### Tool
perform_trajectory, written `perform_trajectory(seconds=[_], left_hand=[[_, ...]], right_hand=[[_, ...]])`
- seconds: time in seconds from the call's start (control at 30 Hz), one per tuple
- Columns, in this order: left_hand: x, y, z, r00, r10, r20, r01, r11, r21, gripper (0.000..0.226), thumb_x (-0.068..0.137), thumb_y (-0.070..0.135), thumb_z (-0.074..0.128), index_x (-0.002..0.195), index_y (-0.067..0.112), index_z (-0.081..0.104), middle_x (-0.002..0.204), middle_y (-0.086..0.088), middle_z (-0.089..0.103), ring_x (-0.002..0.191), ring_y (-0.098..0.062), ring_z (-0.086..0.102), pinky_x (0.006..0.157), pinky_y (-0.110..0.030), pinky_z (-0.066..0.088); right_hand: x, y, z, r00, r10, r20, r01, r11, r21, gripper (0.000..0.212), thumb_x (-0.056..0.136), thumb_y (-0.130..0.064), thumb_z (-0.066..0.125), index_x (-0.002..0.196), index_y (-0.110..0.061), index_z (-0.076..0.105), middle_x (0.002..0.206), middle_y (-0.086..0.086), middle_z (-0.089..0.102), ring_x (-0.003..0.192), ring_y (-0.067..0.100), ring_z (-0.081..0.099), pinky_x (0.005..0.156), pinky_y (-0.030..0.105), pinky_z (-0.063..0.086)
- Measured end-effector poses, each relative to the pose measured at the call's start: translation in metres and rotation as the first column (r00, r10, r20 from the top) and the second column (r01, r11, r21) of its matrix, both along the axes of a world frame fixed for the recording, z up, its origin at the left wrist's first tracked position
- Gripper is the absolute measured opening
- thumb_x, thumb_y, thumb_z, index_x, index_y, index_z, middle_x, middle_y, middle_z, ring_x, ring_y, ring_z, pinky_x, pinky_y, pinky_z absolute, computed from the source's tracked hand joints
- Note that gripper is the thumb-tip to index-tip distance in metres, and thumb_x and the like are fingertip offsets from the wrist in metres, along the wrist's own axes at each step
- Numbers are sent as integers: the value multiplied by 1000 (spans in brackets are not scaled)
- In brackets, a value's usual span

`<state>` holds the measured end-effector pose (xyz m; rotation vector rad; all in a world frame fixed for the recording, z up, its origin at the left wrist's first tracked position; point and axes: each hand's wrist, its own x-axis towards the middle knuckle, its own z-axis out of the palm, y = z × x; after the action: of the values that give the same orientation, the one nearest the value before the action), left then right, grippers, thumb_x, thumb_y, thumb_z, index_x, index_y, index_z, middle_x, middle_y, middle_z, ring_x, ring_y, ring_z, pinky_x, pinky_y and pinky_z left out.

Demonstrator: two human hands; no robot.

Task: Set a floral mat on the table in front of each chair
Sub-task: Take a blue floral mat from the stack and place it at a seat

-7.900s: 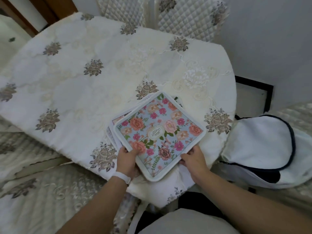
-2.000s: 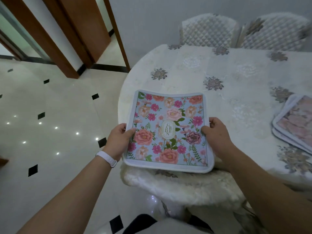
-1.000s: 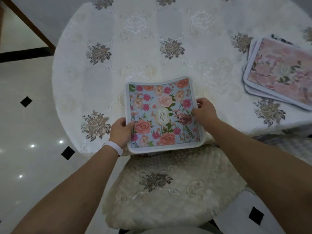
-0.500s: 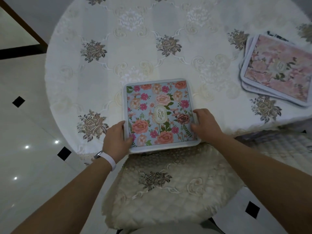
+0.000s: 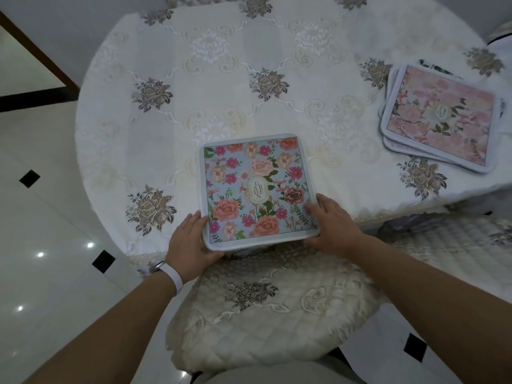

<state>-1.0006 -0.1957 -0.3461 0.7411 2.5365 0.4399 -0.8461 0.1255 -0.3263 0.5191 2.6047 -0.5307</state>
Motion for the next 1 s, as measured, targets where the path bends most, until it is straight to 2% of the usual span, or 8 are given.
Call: perform_trajectory(seconds=[0.47,0.6,0.73,0.9,1.0], left_hand=[[1,3,4,1000,5,7,-5,1000,9,103,55,75,53,135,10,50,149,-18,40,139,-35,33,114,-50,30],[2,8,10,1000,9,7,-9,1000,11,95,57,64,65,134,10,50,149,-18,39,138,-32,33,113,-46,29],[3,7,8,1000,17,6,-18,1000,18,100,55,71,56,134,9,50,146,-17,42,135,-32,37,111,-45,33],[5,5,4,999,36,28,-36,999,4,97,58,68,58,136,12,48,146,-15,40,134,-33,38,109,-48,37],[7,7,8,995,61,74,-62,998,11,92,62,57,67,139,11,46,150,-15,35,138,-31,33,113,-46,32]], right_hand=[[-3,1,-4,1000,-10,-20,11,999,30,91,73,-54,71,148,-29,27,161,10,14,145,30,16,116,49,25],[-5,1,-4,999,-13,-31,14,999,36,88,74,-54,70,147,-28,30,161,10,15,144,31,19,115,49,26],[-6,2,-5,999,-5,-39,6,999,42,88,74,-58,69,147,-28,30,160,11,18,143,32,20,114,51,27],[-7,2,-4,1000,-2,-18,2,999,47,89,75,-57,68,149,-29,28,160,10,17,144,31,20,115,50,26],[-7,1,-2,1000,-3,-7,3,1000,29,88,76,-56,67,150,-29,26,161,10,15,144,31,18,116,49,25]])
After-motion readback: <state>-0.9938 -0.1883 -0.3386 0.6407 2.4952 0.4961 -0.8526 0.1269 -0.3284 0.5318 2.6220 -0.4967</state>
